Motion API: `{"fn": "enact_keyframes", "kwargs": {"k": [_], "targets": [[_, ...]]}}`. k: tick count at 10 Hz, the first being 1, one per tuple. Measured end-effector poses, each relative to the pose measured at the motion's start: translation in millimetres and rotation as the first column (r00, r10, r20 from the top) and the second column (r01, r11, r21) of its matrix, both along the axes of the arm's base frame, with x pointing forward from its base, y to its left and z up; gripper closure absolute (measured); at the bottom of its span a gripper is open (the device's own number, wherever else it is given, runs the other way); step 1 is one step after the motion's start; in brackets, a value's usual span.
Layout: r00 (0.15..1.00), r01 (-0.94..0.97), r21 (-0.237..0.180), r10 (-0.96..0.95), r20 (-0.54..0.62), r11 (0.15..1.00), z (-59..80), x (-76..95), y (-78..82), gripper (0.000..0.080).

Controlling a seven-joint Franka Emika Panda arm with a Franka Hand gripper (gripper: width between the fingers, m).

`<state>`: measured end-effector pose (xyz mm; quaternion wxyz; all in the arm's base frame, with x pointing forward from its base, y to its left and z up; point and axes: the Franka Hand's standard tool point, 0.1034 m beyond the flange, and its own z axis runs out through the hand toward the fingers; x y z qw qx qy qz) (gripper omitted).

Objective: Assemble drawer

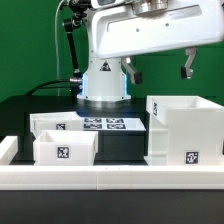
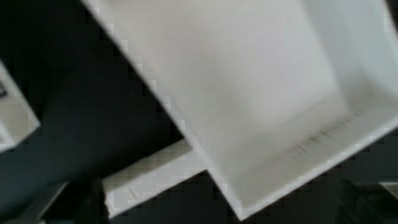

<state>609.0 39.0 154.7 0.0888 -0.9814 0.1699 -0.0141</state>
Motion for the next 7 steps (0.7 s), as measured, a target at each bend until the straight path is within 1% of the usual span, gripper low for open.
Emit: {"fn": "enact_keyframes", "kwargs": {"k": [3,4,5,6,7], "targets": [[0.985,-0.170,-0.013,0.170,0.028,0.985,-0.3,0.0,-0.8,0.0151],[0.964,-0.262,-0.024,0.263,0.042,0.965,-1.0,-0.9,-6.8,0.0151],[0.944,-0.324,-0.036,0.326,0.047,0.945,-3.6,-4.3,-22.2,0.0151],[0.951,-0.304,-0.041,0.305,0.044,0.952,-9.0,-9.6,-32.0,0.0151],[0.941,-0.333,-0.051,0.335,0.044,0.942,-18.4,-17.6,-48.5,0.0151]]}}
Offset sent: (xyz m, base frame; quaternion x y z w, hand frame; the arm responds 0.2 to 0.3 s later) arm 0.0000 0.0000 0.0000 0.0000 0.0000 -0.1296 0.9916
